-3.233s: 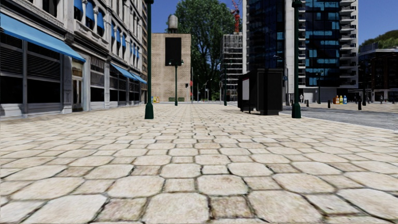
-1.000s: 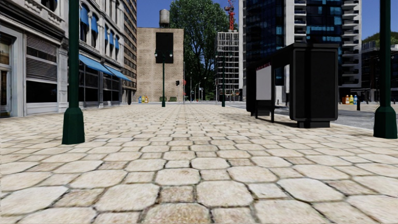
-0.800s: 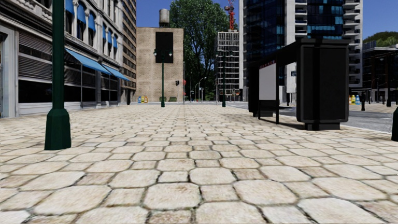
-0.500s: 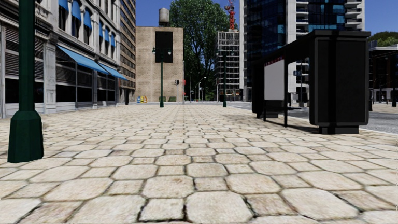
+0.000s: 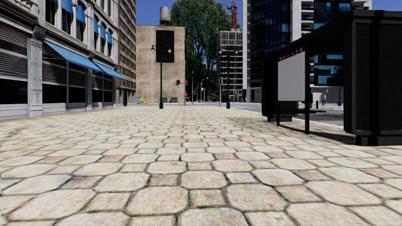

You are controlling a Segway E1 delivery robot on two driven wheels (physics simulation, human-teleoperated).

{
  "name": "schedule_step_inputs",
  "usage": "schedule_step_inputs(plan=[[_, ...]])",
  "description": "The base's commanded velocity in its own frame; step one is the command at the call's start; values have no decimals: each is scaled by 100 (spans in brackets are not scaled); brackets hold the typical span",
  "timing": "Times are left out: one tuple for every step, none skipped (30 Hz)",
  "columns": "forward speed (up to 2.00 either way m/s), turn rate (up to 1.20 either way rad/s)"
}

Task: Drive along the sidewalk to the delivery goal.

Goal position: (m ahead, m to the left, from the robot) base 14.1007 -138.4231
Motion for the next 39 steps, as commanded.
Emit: schedule_step_inputs(plan=[[200, 0], [200, 0], [200, 0], [200, 0], [200, 0], [200, 0], [200, 0], [200, 0], [200, 0], [200, 0], [200, 0], [200, 0], [200, 0], [200, 0], [200, 0], [200, 0], [200, 0], [200, 0], [200, 0], [200, 0], [200, 0], [200, 0], [200, 0], [200, 0], [200, 0], [200, 0], [200, 0], [200, 0], [200, 0], [200, 0], [200, 0], [200, 0], [200, 0], [200, 0], [200, 0], [200, 0], [200, 0], [200, 0], [200, 0]])
